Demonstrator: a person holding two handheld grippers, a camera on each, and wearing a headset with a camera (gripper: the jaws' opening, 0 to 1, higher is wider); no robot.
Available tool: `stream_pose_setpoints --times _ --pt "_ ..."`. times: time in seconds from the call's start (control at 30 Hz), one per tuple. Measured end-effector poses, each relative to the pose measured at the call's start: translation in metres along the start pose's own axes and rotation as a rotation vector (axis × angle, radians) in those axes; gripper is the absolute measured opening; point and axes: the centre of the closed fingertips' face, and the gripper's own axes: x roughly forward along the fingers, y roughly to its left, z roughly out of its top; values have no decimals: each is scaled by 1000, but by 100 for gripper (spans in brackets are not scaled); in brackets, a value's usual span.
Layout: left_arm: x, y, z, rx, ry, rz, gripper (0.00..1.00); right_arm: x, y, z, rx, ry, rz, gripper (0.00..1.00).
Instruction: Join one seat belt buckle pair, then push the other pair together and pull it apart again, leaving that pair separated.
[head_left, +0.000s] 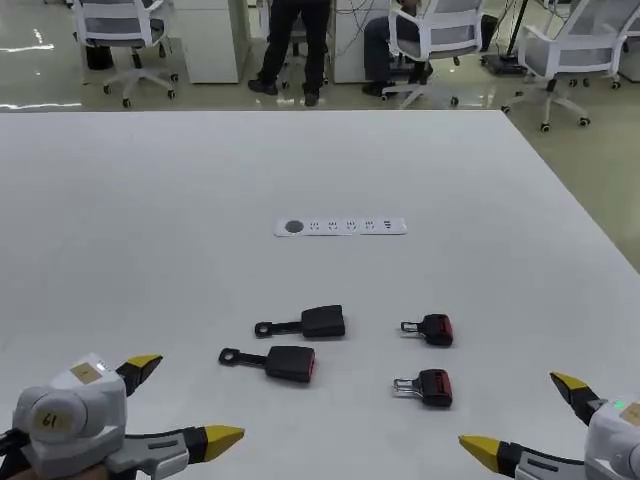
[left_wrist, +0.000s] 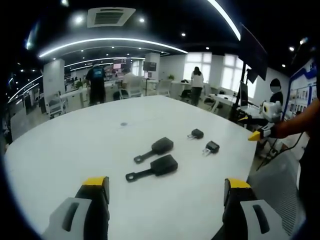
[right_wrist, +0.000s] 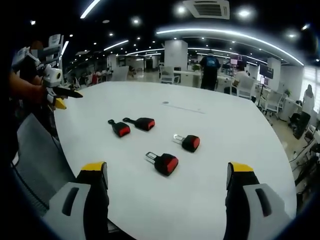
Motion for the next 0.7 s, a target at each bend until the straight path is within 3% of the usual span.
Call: stream_pose_setpoints --times 0.47,0.7 --pt "2 8 -1 3 1 0 98 2 0 1 2 2 1 100" --pt "2 6 -1 8 3 -6 98 0 1 3 -1 7 0 100"
